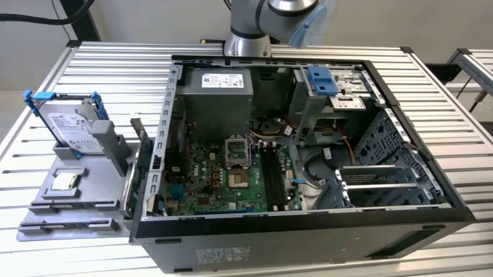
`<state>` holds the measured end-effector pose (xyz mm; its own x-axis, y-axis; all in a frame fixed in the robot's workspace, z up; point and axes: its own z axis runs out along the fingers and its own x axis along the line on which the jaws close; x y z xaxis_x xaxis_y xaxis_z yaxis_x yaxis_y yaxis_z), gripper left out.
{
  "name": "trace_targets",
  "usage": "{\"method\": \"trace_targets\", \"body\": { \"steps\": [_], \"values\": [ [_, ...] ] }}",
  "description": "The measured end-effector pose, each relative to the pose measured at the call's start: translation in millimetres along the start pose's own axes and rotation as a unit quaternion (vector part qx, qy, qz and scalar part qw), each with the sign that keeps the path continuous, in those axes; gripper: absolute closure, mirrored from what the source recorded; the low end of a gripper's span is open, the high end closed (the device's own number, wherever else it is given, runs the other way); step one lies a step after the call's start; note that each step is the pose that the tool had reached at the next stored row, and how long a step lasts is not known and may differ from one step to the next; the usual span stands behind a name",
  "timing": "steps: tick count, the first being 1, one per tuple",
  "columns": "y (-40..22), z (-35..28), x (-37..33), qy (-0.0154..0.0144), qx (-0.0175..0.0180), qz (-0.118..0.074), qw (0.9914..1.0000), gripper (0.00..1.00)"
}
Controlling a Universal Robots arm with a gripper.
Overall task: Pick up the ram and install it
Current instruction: 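Pick up the ram and move it above insertion slot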
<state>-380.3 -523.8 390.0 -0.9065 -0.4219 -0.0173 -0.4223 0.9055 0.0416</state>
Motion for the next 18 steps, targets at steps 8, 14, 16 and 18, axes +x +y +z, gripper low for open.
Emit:
{"method": "trace_targets", "body": {
  "steps": [8,14,16,18],
  "values": [
    [0.0,-0.2,0.0,0.0024,-0.0002,-0.051,0.99868,1.0],
    [0.0,-0.3,0.0,0.0045,-0.0006,-0.096,0.99542,1.0],
    [0.0,-0.4,0.0,0.0053,-0.0002,-0.107,0.9942,1.0],
    [0.0,-0.4,0.0,0.0061,-0.0001,-0.121,0.99265,1.0]
  ]
}}
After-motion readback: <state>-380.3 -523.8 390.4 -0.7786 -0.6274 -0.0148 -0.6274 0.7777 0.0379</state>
